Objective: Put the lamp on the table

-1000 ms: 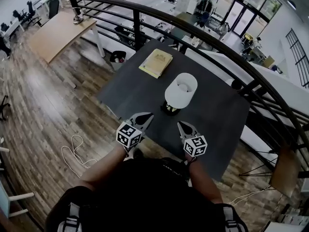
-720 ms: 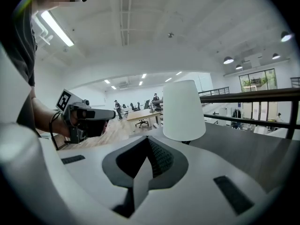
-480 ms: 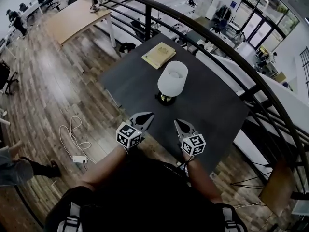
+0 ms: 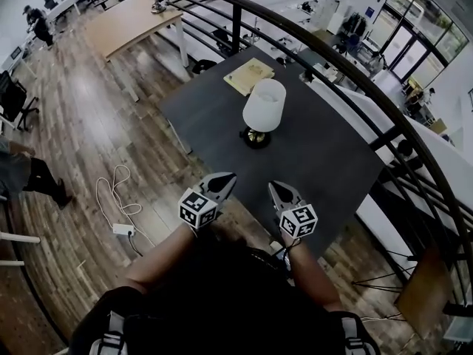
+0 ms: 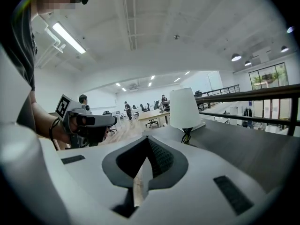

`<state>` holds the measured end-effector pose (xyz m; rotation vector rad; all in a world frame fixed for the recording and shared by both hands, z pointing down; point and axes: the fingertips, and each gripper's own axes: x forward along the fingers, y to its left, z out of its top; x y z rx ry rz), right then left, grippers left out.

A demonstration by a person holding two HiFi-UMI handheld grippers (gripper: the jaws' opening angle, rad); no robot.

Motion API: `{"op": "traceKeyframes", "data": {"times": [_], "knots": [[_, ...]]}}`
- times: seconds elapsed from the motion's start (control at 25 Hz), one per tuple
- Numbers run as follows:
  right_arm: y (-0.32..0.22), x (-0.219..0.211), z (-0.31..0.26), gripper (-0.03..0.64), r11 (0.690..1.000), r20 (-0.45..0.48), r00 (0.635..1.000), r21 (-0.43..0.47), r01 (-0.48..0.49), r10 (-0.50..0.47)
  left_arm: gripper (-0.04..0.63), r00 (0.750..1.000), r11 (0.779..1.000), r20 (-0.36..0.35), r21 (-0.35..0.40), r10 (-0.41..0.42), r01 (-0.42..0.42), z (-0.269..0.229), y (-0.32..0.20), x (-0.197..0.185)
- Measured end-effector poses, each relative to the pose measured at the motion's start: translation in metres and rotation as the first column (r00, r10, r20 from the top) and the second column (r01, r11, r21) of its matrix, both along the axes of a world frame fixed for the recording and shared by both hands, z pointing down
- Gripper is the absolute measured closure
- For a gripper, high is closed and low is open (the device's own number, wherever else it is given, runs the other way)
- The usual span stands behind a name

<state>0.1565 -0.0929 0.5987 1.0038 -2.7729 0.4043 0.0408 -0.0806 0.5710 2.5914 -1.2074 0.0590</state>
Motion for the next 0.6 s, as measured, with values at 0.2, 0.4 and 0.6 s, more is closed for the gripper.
{"op": "traceKeyframes", "data": {"times": [0.2, 0.4, 0.6], "knots": [[-0.004, -0.020, 0.000, 0.601, 1.000, 0.010, 1.000, 0.009, -0.005, 0.005, 0.586, 1.000, 1.000, -0.015, -0.008, 0.007, -0.007, 0.009, -0.004, -0.017], [0.027, -0.039, -0.011, 0.601, 0.999, 0.017, 0.999, 0.028, -0.041, 0.041, 0.586, 0.998, 0.999, -0.025, -0.001, 0.052, -0.053, 0.009, 0.026, -0.026], [0.057, -0.075, -0.021, 0.601, 0.998, 0.025, 0.998, 0.028, -0.058, 0.058, 0.586, 0.996, 0.996, -0.024, 0.009, 0.087, -0.086, 0.000, 0.049, -0.057]]}}
